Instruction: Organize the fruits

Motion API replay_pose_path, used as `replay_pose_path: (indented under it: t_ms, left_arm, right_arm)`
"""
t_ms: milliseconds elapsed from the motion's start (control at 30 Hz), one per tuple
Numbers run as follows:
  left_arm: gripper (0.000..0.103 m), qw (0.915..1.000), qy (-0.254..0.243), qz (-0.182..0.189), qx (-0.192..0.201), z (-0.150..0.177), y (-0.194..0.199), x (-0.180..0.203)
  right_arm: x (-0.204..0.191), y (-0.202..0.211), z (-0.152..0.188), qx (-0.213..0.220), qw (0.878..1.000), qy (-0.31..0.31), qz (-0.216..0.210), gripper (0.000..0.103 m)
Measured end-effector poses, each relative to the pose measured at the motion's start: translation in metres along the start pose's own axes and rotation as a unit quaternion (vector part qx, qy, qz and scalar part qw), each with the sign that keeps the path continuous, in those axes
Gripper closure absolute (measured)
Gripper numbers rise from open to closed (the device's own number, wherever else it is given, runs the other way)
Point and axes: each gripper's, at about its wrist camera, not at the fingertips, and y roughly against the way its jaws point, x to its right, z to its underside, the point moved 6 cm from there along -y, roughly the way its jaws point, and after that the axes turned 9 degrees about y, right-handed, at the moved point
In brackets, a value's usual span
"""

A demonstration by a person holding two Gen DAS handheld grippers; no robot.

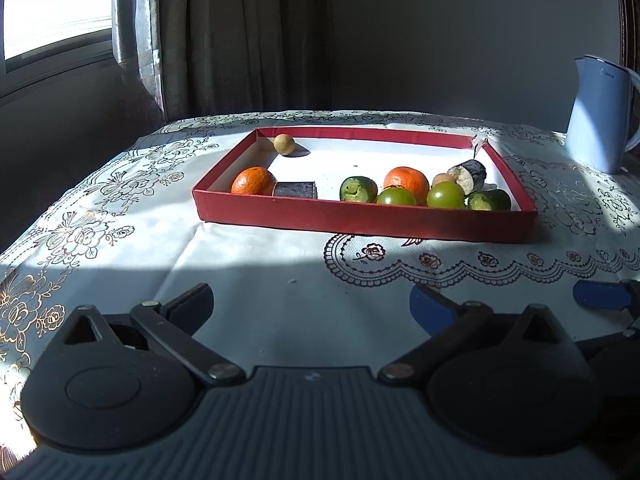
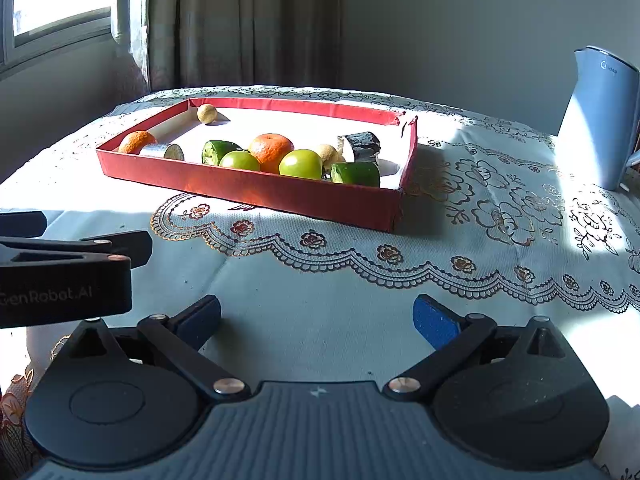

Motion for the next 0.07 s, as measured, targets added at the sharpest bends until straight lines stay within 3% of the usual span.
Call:
replay_pose_path:
  t_ms: [67]
  left_arm:
    - [0.0,1.0,-0.001,-0.003,-0.001,0.0002,-0.0007,-0.0001]
  right_arm:
    - [0.0002,0.0,0.0001,0.0,1.0,-0.001,-0.002,0.0]
